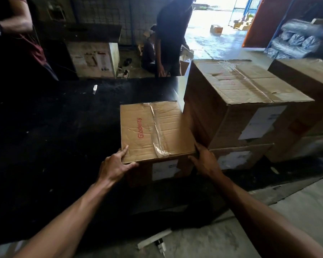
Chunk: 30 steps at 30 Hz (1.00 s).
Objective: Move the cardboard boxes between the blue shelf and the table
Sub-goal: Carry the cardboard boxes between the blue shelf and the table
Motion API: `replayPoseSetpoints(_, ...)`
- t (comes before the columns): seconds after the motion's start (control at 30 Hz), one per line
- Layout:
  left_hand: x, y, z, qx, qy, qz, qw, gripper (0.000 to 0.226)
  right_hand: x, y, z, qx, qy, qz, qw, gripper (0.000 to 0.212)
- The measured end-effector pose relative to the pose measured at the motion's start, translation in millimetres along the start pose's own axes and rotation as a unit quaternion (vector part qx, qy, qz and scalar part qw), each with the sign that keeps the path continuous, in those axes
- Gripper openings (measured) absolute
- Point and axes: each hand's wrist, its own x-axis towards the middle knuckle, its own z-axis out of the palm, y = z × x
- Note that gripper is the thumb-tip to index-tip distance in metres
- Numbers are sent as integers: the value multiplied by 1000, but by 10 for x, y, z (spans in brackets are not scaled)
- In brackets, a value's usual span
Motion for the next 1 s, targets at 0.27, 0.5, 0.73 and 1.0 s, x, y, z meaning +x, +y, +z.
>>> replayPoseSetpoints(0.27, -1, 70, -44, -9, -15, -13, 1000, 89, -18, 47, -26, 4, -17, -16, 1000, 57)
replayPoseSetpoints(0.5, 38, 31, -3, -17, -26, -25, 999, 92, -57, 54, -40, 31, -27, -20, 999, 60)
replayPoseSetpoints(0.73, 85, 151, 57, 49, -36, -41, 997, 99, -208, 23, -79, 66, -26, -5, 997, 60)
replayPoseSetpoints(1.0, -49, 787, 237, 111, -13, 70, 991, 70, -394, 63, -305, 30, -40, 18, 999, 51)
